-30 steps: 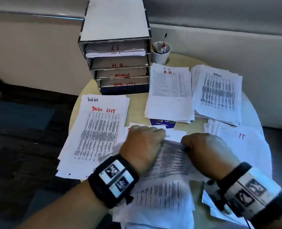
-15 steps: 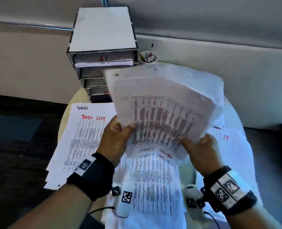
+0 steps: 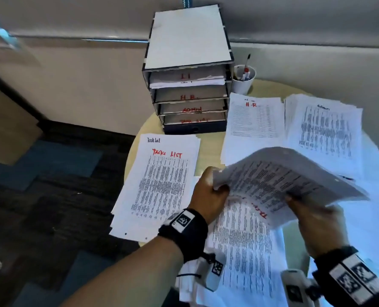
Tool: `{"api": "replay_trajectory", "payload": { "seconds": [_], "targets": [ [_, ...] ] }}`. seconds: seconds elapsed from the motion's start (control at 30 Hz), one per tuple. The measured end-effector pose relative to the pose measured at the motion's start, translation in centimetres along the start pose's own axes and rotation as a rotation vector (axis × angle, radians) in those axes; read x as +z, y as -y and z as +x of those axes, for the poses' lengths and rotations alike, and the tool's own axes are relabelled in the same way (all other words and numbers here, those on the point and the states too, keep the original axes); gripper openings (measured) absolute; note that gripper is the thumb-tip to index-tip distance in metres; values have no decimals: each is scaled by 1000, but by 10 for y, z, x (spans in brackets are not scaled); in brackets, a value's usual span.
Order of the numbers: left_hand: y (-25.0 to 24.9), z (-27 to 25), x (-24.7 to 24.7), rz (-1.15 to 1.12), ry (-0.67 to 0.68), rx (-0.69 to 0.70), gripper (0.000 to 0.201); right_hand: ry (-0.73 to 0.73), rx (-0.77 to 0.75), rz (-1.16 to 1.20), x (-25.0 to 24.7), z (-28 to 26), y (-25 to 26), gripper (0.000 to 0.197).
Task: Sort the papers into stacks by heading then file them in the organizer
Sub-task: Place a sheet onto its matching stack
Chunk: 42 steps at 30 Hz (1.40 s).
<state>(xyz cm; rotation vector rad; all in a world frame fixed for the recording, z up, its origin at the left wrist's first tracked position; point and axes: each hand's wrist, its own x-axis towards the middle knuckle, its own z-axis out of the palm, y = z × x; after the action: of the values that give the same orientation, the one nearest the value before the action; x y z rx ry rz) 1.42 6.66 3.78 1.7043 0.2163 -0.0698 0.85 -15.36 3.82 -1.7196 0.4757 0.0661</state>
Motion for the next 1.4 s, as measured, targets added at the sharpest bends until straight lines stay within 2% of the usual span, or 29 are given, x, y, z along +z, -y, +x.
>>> {"api": "replay_trajectory", "payload": {
  "seconds": [0.1,0.13,0.17,0.23,0.27,0.3,0.33,0.4,0.43,0.47,0.53,0.57,0.6,0.63,0.7,0.77,0.83,0.87,0.93,0.97,1.03,1.1,1.13,1.17,1.2,1.27,1.3,1.33,1.4],
  "targets": [
    [21,6,-10,67,-116,-115,22,8,59,170,0,0,12,65],
    [28,5,-14,65,-177,-170,24,135,105,320,-5,3,16,56],
    [35,3,-19,39,-205,-250,29,234,114,315,-7,3,18,57],
    [40,-7,-24,-71,-126,-465,43,197,46,364,0,-1,26,50],
    [42,-13,-26,-153,-48,-535,46,189,117,525,3,10,24,43],
    [42,-18,-26,-268,19,-568,41,110,85,561,12,10,21,42],
    [38,-22,-27,-392,60,-559,32,137,132,601,20,5,20,44],
    [32,-24,-32,-599,42,-490,19,195,208,523,33,1,17,41],
    [29,-22,-37,-645,8,-450,22,234,176,387,37,-2,13,33],
    [25,-19,-42,-618,-37,-402,25,275,51,186,36,-3,12,23],
    [20,-12,-56,-420,-132,-301,25,188,-163,-151,29,-3,16,18],
    [17,-10,-64,-291,-176,-255,23,88,-334,-365,21,-4,23,32],
    [12,-8,-75,-159,-199,-208,21,20,-462,-414,13,3,21,57],
    [7,-7,-84,-28,-180,-155,19,21,-494,-439,3,10,23,77],
    [-8,-8,-103,285,-40,30,19,21,-622,-559,-2,11,28,94],
    [-32,-12,-115,575,123,235,17,16,-782,-629,2,11,37,93],
    [-55,-13,-121,677,257,383,15,73,-897,-811,13,8,47,88],
    [-69,-13,-123,675,303,429,14,137,-888,-857,18,8,52,85],
    [-89,-10,-130,656,339,474,12,201,-850,-828,27,12,61,52],
    [-96,-6,-134,649,328,485,10,236,-822,-800,29,13,64,32],
    [-96,5,-146,585,194,462,6,315,-666,-658,36,15,63,20],
    [-77,17,-159,378,-105,340,22,314,-482,-516,47,14,55,7],
    [-65,19,-163,233,-221,226,34,324,-396,-432,55,12,48,14],
    [-50,17,-164,94,-265,71,45,333,-318,-354,64,10,43,29],
    [-33,12,-163,-22,-252,-92,54,360,-246,-266,75,6,40,37],
    [5,-8,-155,-182,-112,-305,50,366,-164,-169,95,1,35,17],
    [24,-19,-153,-194,-42,-332,40,358,-128,-131,104,-1,33,8],
    [41,-26,-153,-180,-21,-349,36,359,-92,-133,111,-2,31,9],
    [59,-27,-164,-138,-122,-361,35,404,-61,-219,123,-4,25,18]
  ]
}}
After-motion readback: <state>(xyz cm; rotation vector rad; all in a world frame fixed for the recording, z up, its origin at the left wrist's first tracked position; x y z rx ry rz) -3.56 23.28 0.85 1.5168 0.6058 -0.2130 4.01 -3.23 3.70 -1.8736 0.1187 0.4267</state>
